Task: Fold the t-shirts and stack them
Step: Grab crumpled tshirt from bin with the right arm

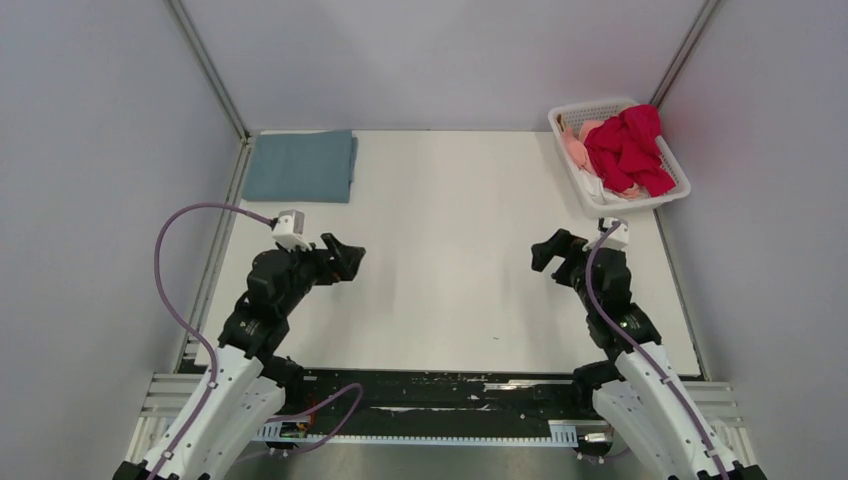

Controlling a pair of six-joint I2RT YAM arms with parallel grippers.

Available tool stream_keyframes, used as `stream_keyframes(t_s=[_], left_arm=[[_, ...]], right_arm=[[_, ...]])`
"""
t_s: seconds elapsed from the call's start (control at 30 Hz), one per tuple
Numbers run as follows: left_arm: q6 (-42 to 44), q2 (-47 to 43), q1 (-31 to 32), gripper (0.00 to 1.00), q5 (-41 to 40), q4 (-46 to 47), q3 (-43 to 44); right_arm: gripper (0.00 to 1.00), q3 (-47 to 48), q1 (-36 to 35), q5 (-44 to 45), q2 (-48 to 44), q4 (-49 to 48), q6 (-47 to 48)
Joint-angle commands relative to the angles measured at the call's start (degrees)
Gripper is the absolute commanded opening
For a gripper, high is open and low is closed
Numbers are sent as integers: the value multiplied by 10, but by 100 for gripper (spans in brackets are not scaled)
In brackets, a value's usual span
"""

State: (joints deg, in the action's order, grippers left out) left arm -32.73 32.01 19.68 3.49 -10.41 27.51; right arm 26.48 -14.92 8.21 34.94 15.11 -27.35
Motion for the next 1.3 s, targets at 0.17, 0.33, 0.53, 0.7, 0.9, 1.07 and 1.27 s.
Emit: stream_keyframes(t_s=[0.17,0.33,0.53,0.7,0.9,1.07,1.27], left_arm=[[-1,31,0,100,-21,53,29],[0,52,0,100,-48,71,19],[6,77,0,100,-83,77,16],[14,107,0,100,-87,82,19],[18,143,0,100,-91,89,21],[21,168,0,100,-102,66,39],[17,173,-1,100,-108,62,39]], right_arm=[[100,163,5,114,134,-41,60],[100,409,95,143,331,48,86],[100,575,215,27,520,51,132],[100,703,268,-3,670,70,135],[100,838,281,-14,822,78,155],[95,904,281,33,913,77,156],[37,962,286,15,970,77,136]])
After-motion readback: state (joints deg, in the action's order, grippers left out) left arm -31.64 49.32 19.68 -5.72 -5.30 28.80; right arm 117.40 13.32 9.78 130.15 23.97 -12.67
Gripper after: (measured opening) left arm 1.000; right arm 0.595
